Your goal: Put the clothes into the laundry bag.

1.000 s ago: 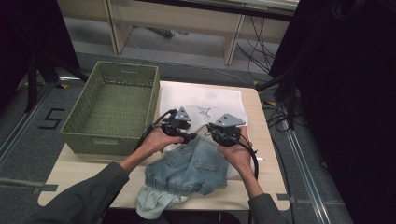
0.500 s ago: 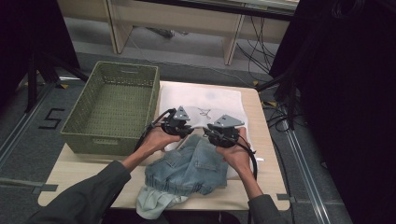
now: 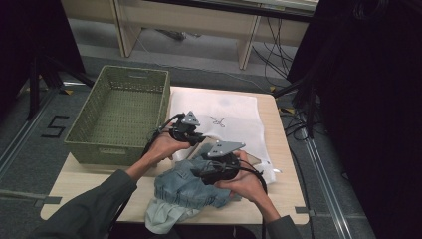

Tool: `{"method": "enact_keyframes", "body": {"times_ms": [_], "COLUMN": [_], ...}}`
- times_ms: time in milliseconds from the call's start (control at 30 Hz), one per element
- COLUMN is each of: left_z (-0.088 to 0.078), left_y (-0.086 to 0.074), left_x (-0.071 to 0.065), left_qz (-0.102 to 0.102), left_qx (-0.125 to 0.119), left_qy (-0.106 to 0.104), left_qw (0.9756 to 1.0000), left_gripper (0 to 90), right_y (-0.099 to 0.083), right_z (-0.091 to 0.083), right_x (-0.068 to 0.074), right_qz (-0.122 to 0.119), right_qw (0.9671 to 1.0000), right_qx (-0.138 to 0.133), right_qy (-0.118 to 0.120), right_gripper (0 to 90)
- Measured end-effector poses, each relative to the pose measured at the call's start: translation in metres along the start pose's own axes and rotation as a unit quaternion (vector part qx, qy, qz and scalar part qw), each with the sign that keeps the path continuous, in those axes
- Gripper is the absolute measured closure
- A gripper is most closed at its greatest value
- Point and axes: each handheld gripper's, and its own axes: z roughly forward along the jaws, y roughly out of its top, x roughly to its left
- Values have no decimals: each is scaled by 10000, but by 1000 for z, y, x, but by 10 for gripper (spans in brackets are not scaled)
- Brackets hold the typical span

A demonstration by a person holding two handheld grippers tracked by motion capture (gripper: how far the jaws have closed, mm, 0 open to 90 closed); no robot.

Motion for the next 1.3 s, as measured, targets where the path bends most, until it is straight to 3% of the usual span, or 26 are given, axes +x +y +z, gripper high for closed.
{"method": "enact_keyframes", "body": {"times_ms": [133, 200, 267, 333, 367, 400, 433, 467, 600, 633, 700, 733, 767, 867, 933, 1033, 1067, 1167, 1200, 1233, 1300], "left_z": [0, -1, -1, -1, -2, -3, -4, -4, -7, -10, -11, -11, -14, -18, -18, -18, -18, -17, -17, -17, -16], "left_y": [0, 0, 0, -1, -1, 0, 0, 0, 0, 0, 1, 1, 2, 3, 4, 4, 5, 4, 4, 4, 4], "left_x": [1, 1, 1, 0, 0, 1, 1, 1, 2, 2, 2, 2, 3, 3, 2, 1, 1, 2, 2, 1, 0], "left_qz": [6, 22, 25, -9, -12, 84, 45, 45, 98, 106, 52, 52, 38, 132, 77, 75, 137, 208, 208, 188, 131], "left_qx": [20, 29, 44, 18, 33, 77, 78, 78, 71, 79, 3, 3, -14, 52, 34, 15, 118, 161, 161, 156, 103], "left_qy": [-28, -49, -49, -70, -79, -96, -108, -108, -135, -137, -182, -182, -176, -203, -225, -247, -258, -292, -292, -294, -270], "left_qw": [10000, 10000, 10000, 10000, 10000, 9999, 9999, 9999, 9998, 9998, 9998, 9998, 9998, 9997, 9997, 9997, 9995, 9992, 9992, 9993, 9995], "left_gripper": [842, 842, 842, 842, 842, 842, 842, 843, 843, 843, 844, 844, 844, 844, 844, 845, 845, 845, 845, 845, 844], "right_y": [-1, -5, -11, -13, -13, -12, -12, -11, -7, -3, 0, 2, 3, 2, -4, -18, -24, -40, -40, -46, -46], "right_z": [17, 37, 47, 49, 49, 45, 42, 40, 33, 25, 13, 6, -1, -16, -18, -12, -7, 9, 9, 20, 24], "right_x": [15, 27, 32, 32, 32, 28, 29, 26, 23, 16, 7, -1, -4, -21, -32, -48, -54, -64, -64, -67, -68], "right_qz": [-118, -288, -394, -336, -336, -366, -314, -571, -467, -429, -324, -420, -168, -6, 146, 375, 412, 597, 597, 651, 613], "right_qw": [9996, 9983, 9962, 9956, 9956, 9955, 9954, 9947, 9954, 9957, 9958, 9952, 9953, 9929, 9902, 9839, 9815, 9761, 9761, 9741, 9741], "right_qx": [211, 483, 779, 870, 870, 876, 906, 849, 798, 678, 554, 533, 498, 450, 487, 706, 751, 981, 981, 1112, 1056], "right_qy": [158, 181, 22, -17, -17, 0, -30, -135, -247, -460, -656, -711, -813, -1103, -1299, -1596, -1711, -1847, -1847, -1857, -1903], "right_gripper": [336, 334, 429, 608, 608, 751, 785, 807, 828, 832, 835, 837, 838, 839, 839, 839, 838, 836, 836, 832, 823]}}
